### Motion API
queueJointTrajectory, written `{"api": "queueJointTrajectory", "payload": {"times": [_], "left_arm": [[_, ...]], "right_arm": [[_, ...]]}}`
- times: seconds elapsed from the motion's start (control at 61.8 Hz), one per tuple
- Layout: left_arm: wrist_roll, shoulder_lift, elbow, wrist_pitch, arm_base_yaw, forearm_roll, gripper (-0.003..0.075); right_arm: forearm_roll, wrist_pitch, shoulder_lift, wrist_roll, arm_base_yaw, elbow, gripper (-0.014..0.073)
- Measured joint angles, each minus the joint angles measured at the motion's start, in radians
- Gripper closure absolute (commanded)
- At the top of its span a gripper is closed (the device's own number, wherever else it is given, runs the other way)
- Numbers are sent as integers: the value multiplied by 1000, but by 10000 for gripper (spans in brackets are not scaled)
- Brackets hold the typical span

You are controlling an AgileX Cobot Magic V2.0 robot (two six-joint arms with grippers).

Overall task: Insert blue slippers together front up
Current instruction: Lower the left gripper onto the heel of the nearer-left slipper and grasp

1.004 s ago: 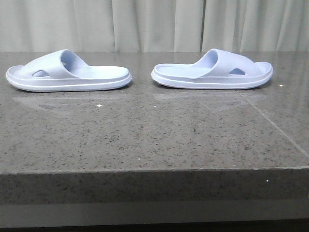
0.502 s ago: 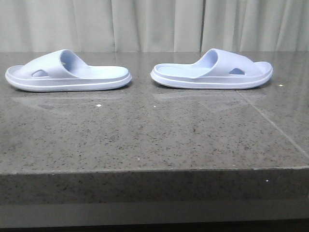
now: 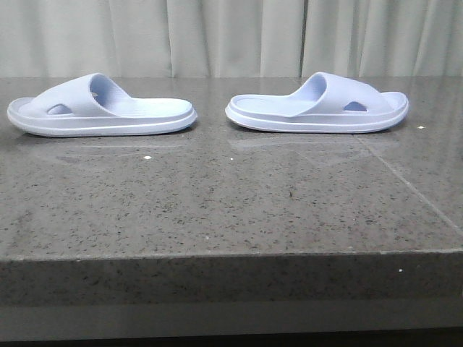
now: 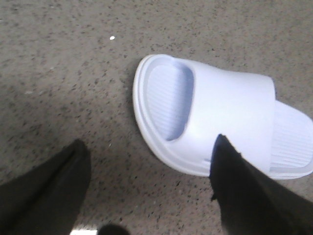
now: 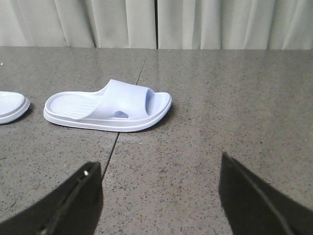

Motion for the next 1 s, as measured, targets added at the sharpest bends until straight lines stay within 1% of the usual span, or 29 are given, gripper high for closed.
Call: {"api": "queueJointTrajectory", "payload": {"times": [0.113, 0.259, 0.372, 0.534, 0.842, 1.004], "left_arm": [[62, 120, -115, 100, 49, -71, 314], [99, 240, -211, 188, 70, -77, 312], [109, 309, -260, 225, 70, -78, 311], [143, 375, -284, 244, 70, -95, 311], [211, 425, -299, 273, 70, -215, 311], [236, 447, -303, 302, 70, -253, 311]], "right_arm": [[-2, 0, 0, 0, 0, 0, 71], [-2, 0, 0, 0, 0, 0, 71], [-2, 0, 0, 0, 0, 0, 71], [-2, 0, 0, 0, 0, 0, 71], [-2, 1, 0, 0, 0, 0, 71], [-2, 1, 0, 0, 0, 0, 71]]}}
